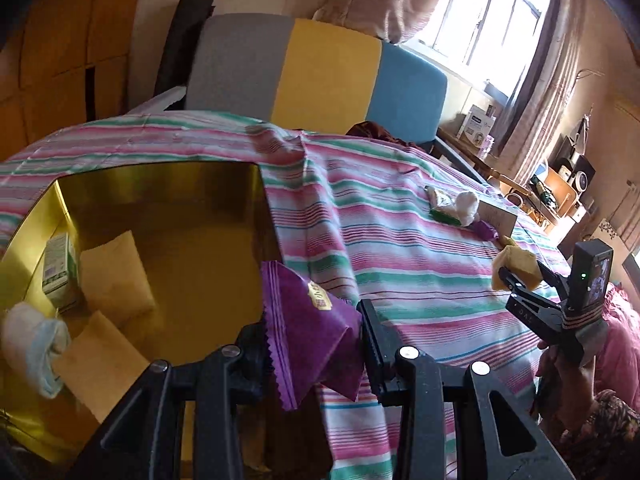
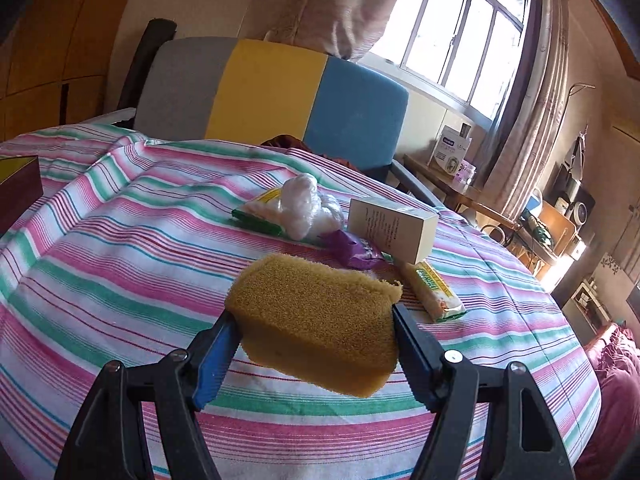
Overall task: Organize objects
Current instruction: 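Carry the purple packet to the gold tray with the left gripper while the right gripper carries the sponge, then release the packet in the tray with the left gripper while the right gripper drops the sponge in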
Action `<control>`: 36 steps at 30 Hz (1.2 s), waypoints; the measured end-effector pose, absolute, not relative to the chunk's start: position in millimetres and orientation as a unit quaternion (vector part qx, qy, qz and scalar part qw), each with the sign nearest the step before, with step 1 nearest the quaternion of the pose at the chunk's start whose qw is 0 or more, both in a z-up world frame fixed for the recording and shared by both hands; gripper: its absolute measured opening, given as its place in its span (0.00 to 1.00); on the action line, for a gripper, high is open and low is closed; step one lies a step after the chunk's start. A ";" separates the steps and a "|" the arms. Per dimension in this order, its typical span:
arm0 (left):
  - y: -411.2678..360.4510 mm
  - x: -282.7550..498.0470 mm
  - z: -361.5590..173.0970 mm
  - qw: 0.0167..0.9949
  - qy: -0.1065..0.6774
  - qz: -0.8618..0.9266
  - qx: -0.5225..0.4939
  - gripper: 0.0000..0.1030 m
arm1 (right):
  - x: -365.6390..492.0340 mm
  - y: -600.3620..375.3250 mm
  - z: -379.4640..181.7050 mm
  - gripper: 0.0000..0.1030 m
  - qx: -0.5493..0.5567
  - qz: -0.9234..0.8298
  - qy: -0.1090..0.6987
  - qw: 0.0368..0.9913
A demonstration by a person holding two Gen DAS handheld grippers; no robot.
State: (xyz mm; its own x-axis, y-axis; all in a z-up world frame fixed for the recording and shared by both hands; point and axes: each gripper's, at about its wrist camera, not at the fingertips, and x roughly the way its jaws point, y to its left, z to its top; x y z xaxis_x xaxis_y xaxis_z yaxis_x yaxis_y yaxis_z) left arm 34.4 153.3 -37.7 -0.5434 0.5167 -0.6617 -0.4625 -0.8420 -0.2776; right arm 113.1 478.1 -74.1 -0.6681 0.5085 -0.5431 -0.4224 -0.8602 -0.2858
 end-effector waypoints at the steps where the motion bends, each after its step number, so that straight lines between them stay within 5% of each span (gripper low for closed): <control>1: 147.0 32.5 -39.3 0.278 -0.040 0.877 -0.391 0.37 | 113.1 478.3 -73.6 0.72 -0.321 0.912 -0.060 0.250; 16: 108.6 30.0 -49.9 0.254 -0.046 0.877 -0.405 0.38 | 110.2 409.1 -37.0 0.72 -0.285 0.945 0.065 0.143; 22: 89.7 50.2 -37.9 0.235 -0.044 0.899 -0.366 0.79 | 99.6 362.0 -25.9 0.72 -0.293 0.950 0.096 0.057; 29: 73.6 69.7 -30.5 0.214 -0.019 0.918 -0.332 0.92 | 89.7 312.8 -20.8 0.73 -0.311 0.946 0.094 -0.019; 36: 63.5 68.3 -35.5 0.196 -0.023 0.919 -0.342 0.93 | 73.7 264.1 -12.4 0.73 -0.329 0.938 0.076 -0.083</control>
